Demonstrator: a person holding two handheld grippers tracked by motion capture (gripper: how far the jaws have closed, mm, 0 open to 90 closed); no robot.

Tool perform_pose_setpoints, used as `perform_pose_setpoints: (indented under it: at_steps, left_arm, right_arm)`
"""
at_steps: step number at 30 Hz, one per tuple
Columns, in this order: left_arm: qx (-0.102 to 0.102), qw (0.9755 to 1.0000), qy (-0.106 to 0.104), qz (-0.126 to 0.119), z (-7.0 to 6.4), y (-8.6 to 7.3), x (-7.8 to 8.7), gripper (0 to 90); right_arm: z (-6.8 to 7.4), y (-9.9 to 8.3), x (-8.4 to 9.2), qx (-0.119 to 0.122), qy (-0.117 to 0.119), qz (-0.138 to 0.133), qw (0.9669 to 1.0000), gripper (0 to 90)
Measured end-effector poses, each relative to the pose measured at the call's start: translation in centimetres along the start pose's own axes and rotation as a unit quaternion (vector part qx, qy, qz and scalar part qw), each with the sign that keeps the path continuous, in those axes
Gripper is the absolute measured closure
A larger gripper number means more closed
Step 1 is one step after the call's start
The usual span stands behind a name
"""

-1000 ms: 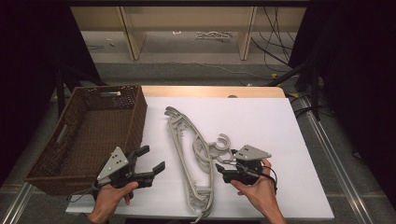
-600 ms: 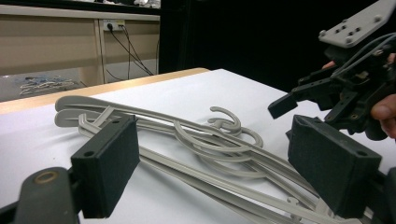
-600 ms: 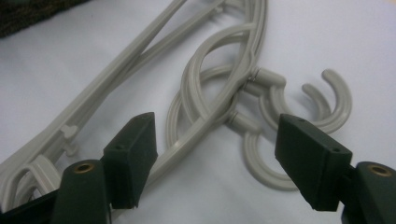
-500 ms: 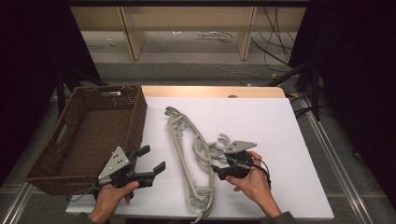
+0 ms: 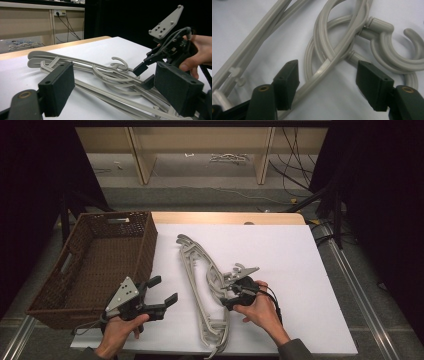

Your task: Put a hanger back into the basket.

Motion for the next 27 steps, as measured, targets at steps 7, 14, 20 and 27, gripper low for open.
perform_pose_setpoints:
  at_steps: [7, 14, 20, 27]
  left_arm:
    - [0.001, 1.0000, -0.002, -0.001, 0.0, 0.0, 0.0, 16.6]
    - [0.005, 1.0000, -0.008, -0.004, 0.0, 0.1, 0.0, 16.9]
    - [0.010, 0.9999, -0.007, -0.007, 0.0, 0.2, 0.1, 16.9]
    - [0.012, 0.9999, -0.009, -0.007, 0.0, 0.3, 0.0, 16.9]
  right_arm:
    - [-0.2, 0.2, -1.1, -0.022, 0.016, 0.018, 0.9995, 48.0]
    - [-0.4, 0.2, -1.7, -0.064, 0.043, 0.017, 0.9969, 62.0]
    - [-1.0, -0.1, -1.1, -0.078, 0.037, 0.018, 0.9961, 68.8]
    - [-1.5, 0.0, -0.2, -0.092, 0.025, 0.005, 0.9954, 76.4]
Point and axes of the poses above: each handheld gripper's, and its own axes: x roughly backward along the jaws, y roughly out of its top, z roughly to its left, the point moved 7 cm from there along -x, roughly forward along the jaws, and after that the axes turned 12 degrees about x, right-handed, at the moved point
